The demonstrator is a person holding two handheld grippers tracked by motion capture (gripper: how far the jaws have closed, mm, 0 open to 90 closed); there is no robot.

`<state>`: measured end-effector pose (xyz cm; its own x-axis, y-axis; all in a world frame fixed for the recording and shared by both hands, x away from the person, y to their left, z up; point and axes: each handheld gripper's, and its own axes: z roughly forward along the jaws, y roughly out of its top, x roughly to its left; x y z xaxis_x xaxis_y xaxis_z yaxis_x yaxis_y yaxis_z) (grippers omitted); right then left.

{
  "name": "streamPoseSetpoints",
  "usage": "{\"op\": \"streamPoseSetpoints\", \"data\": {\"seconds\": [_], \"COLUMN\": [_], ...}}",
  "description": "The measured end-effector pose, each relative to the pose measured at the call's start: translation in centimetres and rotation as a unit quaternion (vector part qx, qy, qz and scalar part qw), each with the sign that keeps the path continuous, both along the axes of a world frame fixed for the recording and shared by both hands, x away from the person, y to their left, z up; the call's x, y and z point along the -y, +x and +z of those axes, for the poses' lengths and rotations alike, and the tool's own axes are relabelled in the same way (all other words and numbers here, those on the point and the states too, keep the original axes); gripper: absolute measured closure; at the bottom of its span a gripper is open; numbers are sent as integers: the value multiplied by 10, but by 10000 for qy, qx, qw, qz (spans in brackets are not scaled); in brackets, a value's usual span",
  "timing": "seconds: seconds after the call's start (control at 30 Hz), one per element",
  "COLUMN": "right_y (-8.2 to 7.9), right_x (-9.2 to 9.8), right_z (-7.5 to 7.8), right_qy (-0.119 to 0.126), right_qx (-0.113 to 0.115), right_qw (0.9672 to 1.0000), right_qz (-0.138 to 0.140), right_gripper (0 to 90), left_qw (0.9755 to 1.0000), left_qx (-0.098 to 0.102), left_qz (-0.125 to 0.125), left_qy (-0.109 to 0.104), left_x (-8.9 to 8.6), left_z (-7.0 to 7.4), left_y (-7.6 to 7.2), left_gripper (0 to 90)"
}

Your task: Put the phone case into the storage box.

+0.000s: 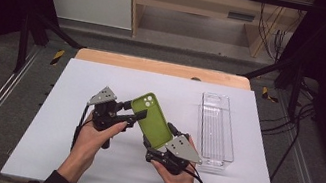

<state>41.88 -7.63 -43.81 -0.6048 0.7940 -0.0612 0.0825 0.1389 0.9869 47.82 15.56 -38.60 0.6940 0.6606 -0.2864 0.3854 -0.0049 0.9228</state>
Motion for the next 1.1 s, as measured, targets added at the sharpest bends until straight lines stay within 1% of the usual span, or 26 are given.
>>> {"op": "streamPoseSetpoints", "data": {"seconds": [0.07, 0.13, 0.3, 0.4, 0.5, 0.7, 0.77, 0.87, 1.0, 1.1], "right_y": [1, 1, 3, 3, 4, 5, 6, 7, 7, 7], "right_x": [-1, -1, -2, -3, -2, -3, -4, -4, -4, -5], "right_z": [-2, -3, -4, -5, -6, -7, -8, -8, -10, -10], "right_qy": [15, 13, 29, 38, 43, 38, 28, 29, 26, 0], "right_qx": [-48, -59, -132, -161, -199, -253, -305, -315, -353, -380], "right_qw": [10000, 10000, 9999, 9999, 9998, 9997, 9995, 9995, 9993, 9992], "right_qz": [11, 10, 41, 39, 50, 56, 76, 83, 86, 85], "right_gripper": [168, 168, 167, 167, 167, 167, 166, 166, 165, 164], "left_qw": [10000, 10000, 9998, 9994, 9989, 9983, 9981, 9982, 9976, 9976], "left_qx": [-5, -36, -129, -204, -268, -280, -273, -240, -237, -204], "left_qz": [34, 42, 104, 141, 148, 157, 118, 100, 80, 58], "left_qy": [0, -17, -127, -223, -364, -491, -537, -548, -644, -653], "left_x": [0, -1, -3, -4, -5, -4, -4, -3, 0, 2], "left_z": [1, 1, 2, 4, 5, 7, 7, 8, 8, 8], "left_y": [0, 0, -1, -1, -1, -3, -5, -8, -10, -13], "left_gripper": [447, 457, 521, 564, 608, 678, 710, 720, 740, 755]}}
